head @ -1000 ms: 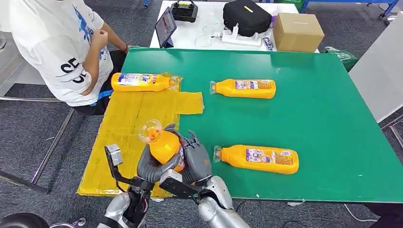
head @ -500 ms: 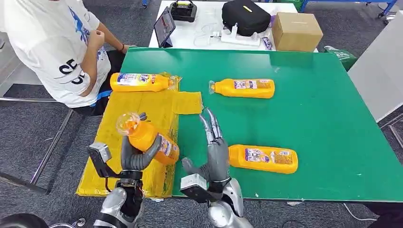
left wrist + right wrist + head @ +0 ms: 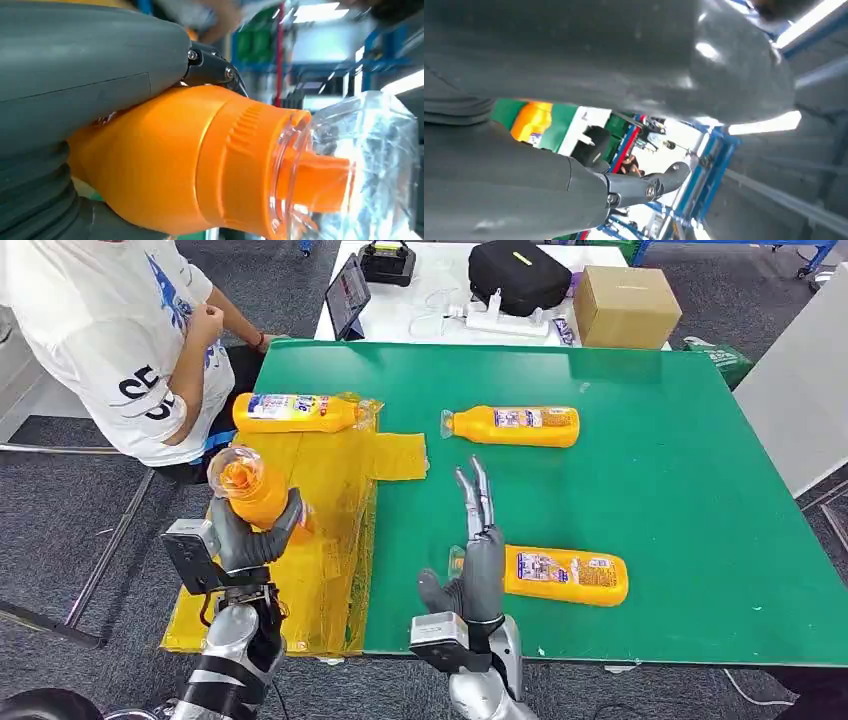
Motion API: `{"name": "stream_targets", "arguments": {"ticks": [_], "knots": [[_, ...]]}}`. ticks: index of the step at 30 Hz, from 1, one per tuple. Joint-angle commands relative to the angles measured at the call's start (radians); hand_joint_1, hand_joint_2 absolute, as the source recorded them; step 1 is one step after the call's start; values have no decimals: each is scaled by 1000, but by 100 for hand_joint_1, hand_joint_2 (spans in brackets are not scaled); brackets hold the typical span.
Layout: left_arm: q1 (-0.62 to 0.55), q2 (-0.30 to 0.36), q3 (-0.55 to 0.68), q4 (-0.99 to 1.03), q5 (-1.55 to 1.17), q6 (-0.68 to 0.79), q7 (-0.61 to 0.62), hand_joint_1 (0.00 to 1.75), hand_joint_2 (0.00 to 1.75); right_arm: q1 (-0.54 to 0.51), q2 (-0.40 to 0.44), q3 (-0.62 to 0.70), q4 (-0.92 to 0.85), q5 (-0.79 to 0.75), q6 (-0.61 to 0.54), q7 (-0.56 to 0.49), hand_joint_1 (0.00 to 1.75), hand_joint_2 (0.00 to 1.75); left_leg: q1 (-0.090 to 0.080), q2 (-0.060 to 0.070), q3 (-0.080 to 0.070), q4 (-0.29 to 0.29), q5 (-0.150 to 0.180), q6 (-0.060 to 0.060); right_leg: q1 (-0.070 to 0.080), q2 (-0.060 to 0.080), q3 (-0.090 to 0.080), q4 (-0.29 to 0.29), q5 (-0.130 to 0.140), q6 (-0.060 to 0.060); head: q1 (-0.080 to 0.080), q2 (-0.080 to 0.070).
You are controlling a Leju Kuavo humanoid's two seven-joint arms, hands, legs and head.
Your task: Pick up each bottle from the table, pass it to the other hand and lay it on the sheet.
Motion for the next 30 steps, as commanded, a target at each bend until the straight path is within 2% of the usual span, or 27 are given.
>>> {"name": "stream_targets", "arguments": {"ticks": [1,6,7,8,9,11,14,17,24,30], "knots": [[-150,58,36,133,-204,74,-8,175,175,-1,11,-73,-101,-48,1,-23,0,0,2,-1,5,1,-2,-2,2,-3,6,1,-2,-3,0,0],[-146,56,33,135,-207,74,-11,175,175,1,12,-74,-101,-47,1,-23,0,0,1,1,3,0,-1,-1,1,0,3,-1,-1,-1,0,0],[-154,69,18,150,-325,153,-18,175,175,-9,8,-66,-107,-63,1,-23,0,0,1,1,5,0,-2,-1,1,-1,5,-1,-1,-2,0,0],[-166,81,3,171,-374,151,4,175,175,-13,9,-67,-106,-61,1,-23,0,0,1,0,3,0,-1,-1,1,-1,3,0,-1,-1,0,0],[-208,127,-54,250,-588,189,70,175,175,-29,1,-62,-95,-71,1,-23,0,0,1,0,4,0,-2,-1,1,-2,5,-1,-1,-2,0,0],[-269,170,-113,384,-857,261,137,175,175,-49,-9,-52,-76,-83,1,-23,0,0,1,-1,5,0,-1,-1,2,-3,6,-1,-1,-2,0,0],[-312,196,-126,498,-1120,272,183,175,175,-63,-27,-38,-58,-107,1,-23,0,0,0,-2,5,-2,1,-1,1,-3,5,-1,0,-2,0,0],[-347,218,-169,611,-1161,256,179,175,175,-62,-42,-28,-58,-130,1,-23,0,0,1,1,4,-1,0,-1,1,0,5,-1,0,-1,0,0],[-332,250,-251,691,-1193,169,196,175,175,-60,-59,-19,-60,-174,17,-11,0,0,1,3,7,-1,-1,-1,2,0,7,-2,-1,-2,0,0],[-291,231,-276,720,-1152,103,179,175,175,-57,-59,-26,-58,-186,36,-12,0,0,1,2,5,-1,0,-1,1,0,5,-1,-1,-1,0,0]]}}
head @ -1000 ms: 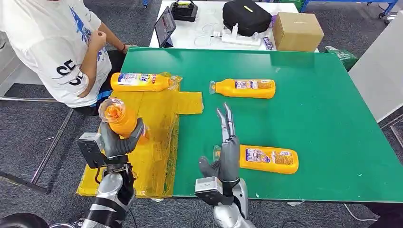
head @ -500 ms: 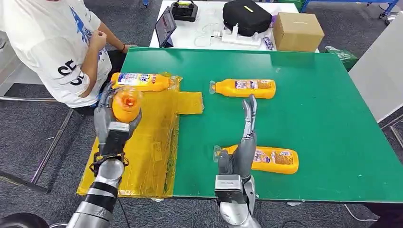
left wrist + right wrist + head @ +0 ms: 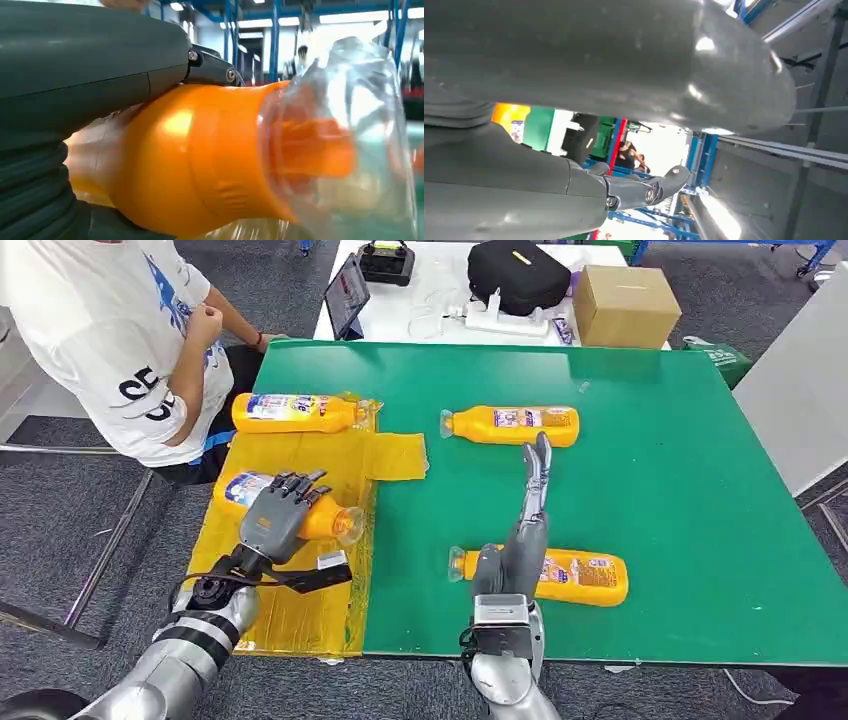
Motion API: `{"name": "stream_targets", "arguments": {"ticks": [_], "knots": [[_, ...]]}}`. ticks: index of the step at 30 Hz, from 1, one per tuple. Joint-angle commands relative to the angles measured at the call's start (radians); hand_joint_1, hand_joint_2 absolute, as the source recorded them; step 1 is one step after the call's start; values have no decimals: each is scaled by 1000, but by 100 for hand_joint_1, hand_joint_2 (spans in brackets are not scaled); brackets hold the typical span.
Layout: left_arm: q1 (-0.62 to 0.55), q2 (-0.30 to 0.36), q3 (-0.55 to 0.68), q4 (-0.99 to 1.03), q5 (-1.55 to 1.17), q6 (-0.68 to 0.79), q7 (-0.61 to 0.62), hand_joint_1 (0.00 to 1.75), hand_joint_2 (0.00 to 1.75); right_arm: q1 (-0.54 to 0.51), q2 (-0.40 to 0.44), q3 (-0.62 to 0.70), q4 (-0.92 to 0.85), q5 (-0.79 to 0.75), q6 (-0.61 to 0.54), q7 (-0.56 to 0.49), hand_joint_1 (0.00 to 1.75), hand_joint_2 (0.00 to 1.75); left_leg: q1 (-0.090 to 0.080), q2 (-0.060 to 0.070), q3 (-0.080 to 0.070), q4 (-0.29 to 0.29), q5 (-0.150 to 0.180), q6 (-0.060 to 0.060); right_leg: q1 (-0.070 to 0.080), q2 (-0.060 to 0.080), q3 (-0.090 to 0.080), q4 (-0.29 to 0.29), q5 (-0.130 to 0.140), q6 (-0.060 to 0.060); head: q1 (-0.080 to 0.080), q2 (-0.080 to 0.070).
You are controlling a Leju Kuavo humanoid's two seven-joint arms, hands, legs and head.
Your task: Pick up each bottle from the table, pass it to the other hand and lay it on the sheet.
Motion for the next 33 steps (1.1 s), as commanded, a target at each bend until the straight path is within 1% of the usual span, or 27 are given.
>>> {"name": "stream_targets", "arguments": {"ticks": [1,6,8,10,11,12,13,14,15,16,18,19,22,26,33], "knots": [[-9,15,-94,164,59,-99,-26,175,175,-34,-41,9,45,-19,26,7,0,0,1,2,7,-1,-2,-1,2,0,7,-2,-1,-2,0,0],[-4,16,-106,167,48,-102,-15,175,175,-35,-40,9,49,-17,29,8,0,0,1,1,3,-1,-1,-1,1,1,3,-1,0,-1,0,0],[-10,16,-111,173,52,-131,-11,175,175,-35,-39,6,53,-18,34,10,0,0,1,0,5,-1,-2,-1,2,0,6,-2,-1,-2,0,0],[-17,18,-115,174,65,-177,-12,175,175,-34,-36,2,55,-21,44,13,0,0,0,0,3,-1,-1,0,0,0,3,-1,0,-1,0,0],[-19,19,-115,173,65,-178,-12,175,175,-34,-36,2,56,-21,44,13,0,0,1,0,5,-1,-2,-1,2,0,6,-2,-1,-2,0,0],[-25,21,-124,172,76,-227,-15,162,175,-33,-34,-2,59,-22,51,14,0,0,1,0,5,-1,-1,-1,1,0,5,-1,-1,-1,0,0],[-27,24,-130,168,77,-245,-14,51,175,-33,-32,-5,62,-23,57,15,0,0,0,0,4,-1,-1,0,1,0,4,-1,0,-1,0,0],[-30,26,-133,162,94,-281,-22,24,175,-31,-29,-10,65,-24,62,14,0,0,1,0,6,-1,-1,-1,2,0,7,-2,0,-2,0,0],[-26,26,-130,150,112,-294,-28,3,175,-31,-27,-14,68,-27,71,14,0,0,1,0,5,-1,-1,0,1,1,6,-1,0,-1,0,0],[-26,27,-132,149,113,-298,-28,2,175,-30,-26,-14,68,-27,72,14,0,0,1,1,7,-1,-2,-1,2,1,8,-2,-1,-2,0,0],[-26,32,-138,132,123,-315,-15,0,175,-28,-23,-19,72,-27,79,12,0,0,1,0,5,-1,-1,-1,1,1,6,-2,0,-1,0,0],[-27,34,-138,132,123,-316,-15,0,175,-27,-23,-19,72,-27,79,12,0,0,1,1,7,-1,-1,-1,1,1,8,-2,0,-2,0,0],[-29,36,-137,132,123,-316,-15,0,175,-27,-23,-19,72,-27,79,12,0,0,0,0,6,-1,-1,0,0,1,7,-1,0,-1,0,0],[-28,52,-140,88,160,-323,5,0,175,-20,-16,-28,68,-23,89,8,0,0,1,1,9,-1,-1,-1,2,1,10,-2,0,-2,0,0],[-24,66,-144,37,164,-319,27,0,175,-15,-14,-28,70,-17,92,9,0,0,1,0,8,-1,-1,-1,1,0,9,-1,0,-2,0,0]]}}
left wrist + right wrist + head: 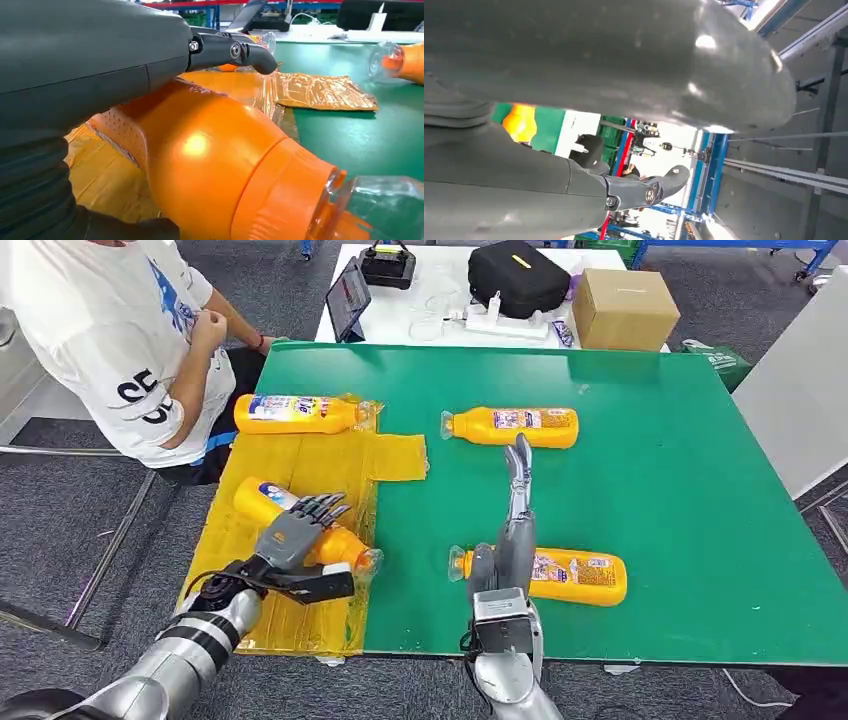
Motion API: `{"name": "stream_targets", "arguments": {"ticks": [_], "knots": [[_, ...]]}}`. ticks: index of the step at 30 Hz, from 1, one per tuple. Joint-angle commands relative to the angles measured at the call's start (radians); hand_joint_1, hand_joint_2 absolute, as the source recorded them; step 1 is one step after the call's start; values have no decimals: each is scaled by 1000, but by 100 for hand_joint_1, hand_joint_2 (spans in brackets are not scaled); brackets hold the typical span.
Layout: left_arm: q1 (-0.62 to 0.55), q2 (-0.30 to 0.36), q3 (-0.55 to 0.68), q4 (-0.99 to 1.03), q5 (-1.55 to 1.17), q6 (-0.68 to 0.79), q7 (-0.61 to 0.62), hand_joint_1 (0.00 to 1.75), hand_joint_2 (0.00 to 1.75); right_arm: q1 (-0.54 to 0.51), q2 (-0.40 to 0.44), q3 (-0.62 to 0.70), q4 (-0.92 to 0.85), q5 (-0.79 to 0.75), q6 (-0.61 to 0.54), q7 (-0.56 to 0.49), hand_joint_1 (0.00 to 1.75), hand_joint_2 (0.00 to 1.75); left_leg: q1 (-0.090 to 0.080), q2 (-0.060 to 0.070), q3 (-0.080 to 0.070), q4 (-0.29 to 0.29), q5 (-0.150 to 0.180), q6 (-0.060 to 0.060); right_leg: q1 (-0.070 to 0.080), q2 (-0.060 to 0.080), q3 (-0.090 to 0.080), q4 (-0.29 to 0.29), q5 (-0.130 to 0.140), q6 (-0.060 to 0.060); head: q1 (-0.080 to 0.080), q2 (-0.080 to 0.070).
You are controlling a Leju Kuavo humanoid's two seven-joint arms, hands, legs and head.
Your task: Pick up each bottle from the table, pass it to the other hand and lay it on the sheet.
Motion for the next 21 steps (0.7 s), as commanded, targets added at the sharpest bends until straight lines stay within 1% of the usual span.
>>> {"name": "stream_targets", "arguments": {"ticks": [1,3,6,10,11,19,21], "knots": [[4,43,-43,-32,6,-11,25,0,175,-15,-8,-21,51,1,4,-1,0,0,1,2,2,-1,-1,-1,1,1,2,-1,0,-1,0,0],[4,43,-43,-32,6,-11,25,0,175,-15,-8,-21,51,1,4,-1,0,0,2,3,5,-1,-2,-1,2,1,5,-2,-1,-2,0,0],[4,43,-43,-32,6,-11,25,0,175,-15,-8,-21,51,1,4,-1,0,0,0,1,1,-1,0,0,0,1,1,-1,0,-1,0,0],[9,47,-37,-58,14,-13,36,0,175,-9,-8,-26,44,2,2,0,0,0,1,2,3,0,-1,-1,1,1,3,-1,0,-2,0,0],[13,54,-34,-82,19,-19,45,0,0,-6,-9,-27,43,5,1,0,0,0,1,1,2,0,-1,-1,1,0,2,-1,0,-1,0,0],[31,114,-47,-215,38,-93,56,0,0,12,-10,-44,40,14,-4,0,0,0,1,2,2,0,-1,-1,2,1,1,-1,0,-2,0,0],[36,116,-50,-220,39,-98,57,0,0,14,-10,-46,40,15,-4,0,0,0,1,1,0,0,-1,0,1,0,0,-1,0,-1,0,0]]}}
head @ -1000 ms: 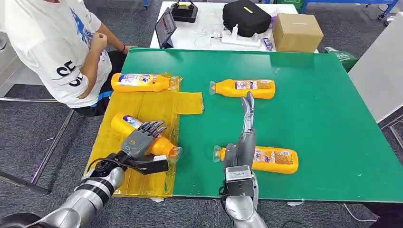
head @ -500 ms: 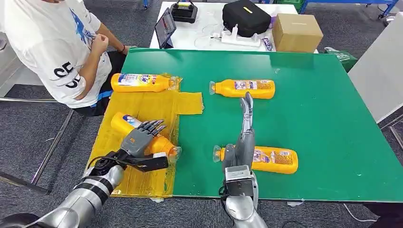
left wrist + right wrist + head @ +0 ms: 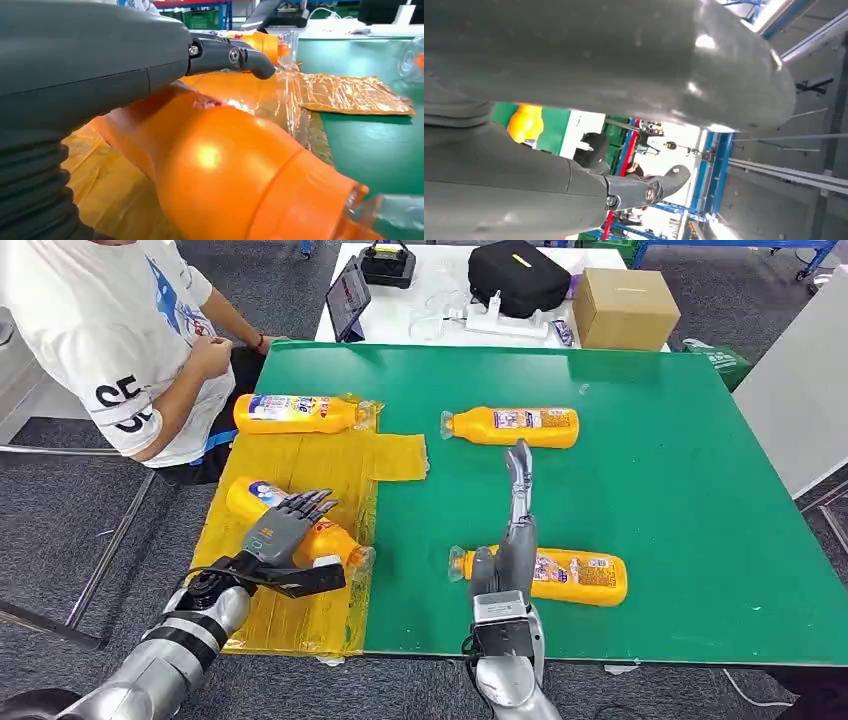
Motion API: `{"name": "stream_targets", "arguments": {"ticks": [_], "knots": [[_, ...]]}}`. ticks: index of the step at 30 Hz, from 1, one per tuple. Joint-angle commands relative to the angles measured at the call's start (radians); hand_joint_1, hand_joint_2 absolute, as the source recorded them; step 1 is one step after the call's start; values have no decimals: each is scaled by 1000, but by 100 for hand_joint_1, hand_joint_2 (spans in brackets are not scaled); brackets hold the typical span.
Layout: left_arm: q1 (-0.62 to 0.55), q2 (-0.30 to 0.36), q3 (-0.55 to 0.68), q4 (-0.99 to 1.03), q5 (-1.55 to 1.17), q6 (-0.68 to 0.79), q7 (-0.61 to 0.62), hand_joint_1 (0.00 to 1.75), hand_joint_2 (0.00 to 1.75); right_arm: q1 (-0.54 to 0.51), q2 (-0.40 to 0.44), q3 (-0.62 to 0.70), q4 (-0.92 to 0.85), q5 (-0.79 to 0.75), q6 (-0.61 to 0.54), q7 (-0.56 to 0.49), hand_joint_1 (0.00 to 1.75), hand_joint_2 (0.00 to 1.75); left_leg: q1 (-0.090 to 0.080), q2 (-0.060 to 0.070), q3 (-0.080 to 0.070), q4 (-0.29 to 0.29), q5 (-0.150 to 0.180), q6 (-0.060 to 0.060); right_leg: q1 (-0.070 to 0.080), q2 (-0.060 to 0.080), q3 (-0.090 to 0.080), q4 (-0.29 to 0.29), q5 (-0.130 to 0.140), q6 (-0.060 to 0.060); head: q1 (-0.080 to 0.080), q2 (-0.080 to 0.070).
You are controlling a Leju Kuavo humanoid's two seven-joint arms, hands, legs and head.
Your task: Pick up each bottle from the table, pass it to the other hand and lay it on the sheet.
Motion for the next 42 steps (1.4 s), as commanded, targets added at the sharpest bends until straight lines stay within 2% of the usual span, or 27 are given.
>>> {"name": "stream_targets", "arguments": {"ticks": [1,9,10,13,22,28,36,37,42], "knots": [[3,62,-48,-83,4,-42,7,0,0,-5,-9,-36,38,0,-2,0,0,0,1,2,2,0,-2,-1,2,0,3,-1,-1,-2,0,0],[36,97,-59,-174,33,-70,3,0,0,1,-6,-44,47,6,-2,1,0,0,2,2,2,0,-1,-1,2,0,2,-1,-1,-2,0,0],[42,106,-59,-188,44,-80,-3,0,175,1,-6,-44,50,7,-2,0,0,0,1,1,1,0,-1,-1,1,0,1,-1,0,-1,0,0],[56,147,-75,-235,45,-116,11,0,175,8,-5,-54,50,9,-7,-1,0,0,1,2,1,0,-1,-1,1,1,0,-1,0,-1,0,0],[56,182,-77,-235,61,-158,31,0,175,18,-7,-65,39,11,-6,-5,0,0,2,2,3,0,-3,-1,3,0,3,-1,-2,-3,0,0],[110,153,3,-311,168,-135,-24,0,175,8,-2,-61,61,10,2,-7,0,0,1,2,1,0,-1,-1,1,0,1,-1,-1,-2,0,0],[110,153,3,-311,168,-135,-24,0,175,8,-2,-61,61,10,2,-7,0,0,1,1,-1,0,-1,-1,1,0,-1,-1,0,-1,0,0],[128,143,36,-337,208,-120,-41,0,175,6,-2,-57,63,9,3,-7,0,0,2,2,3,0,-3,-1,2,0,3,-1,-2,-3,0,0],[209,156,146,-467,278,-126,-48,0,175,10,-2,-51,73,8,-8,-6,0,0,1,3,-1,0,-1,-1,1,2,-1,-1,0,-1,0,0]]}}
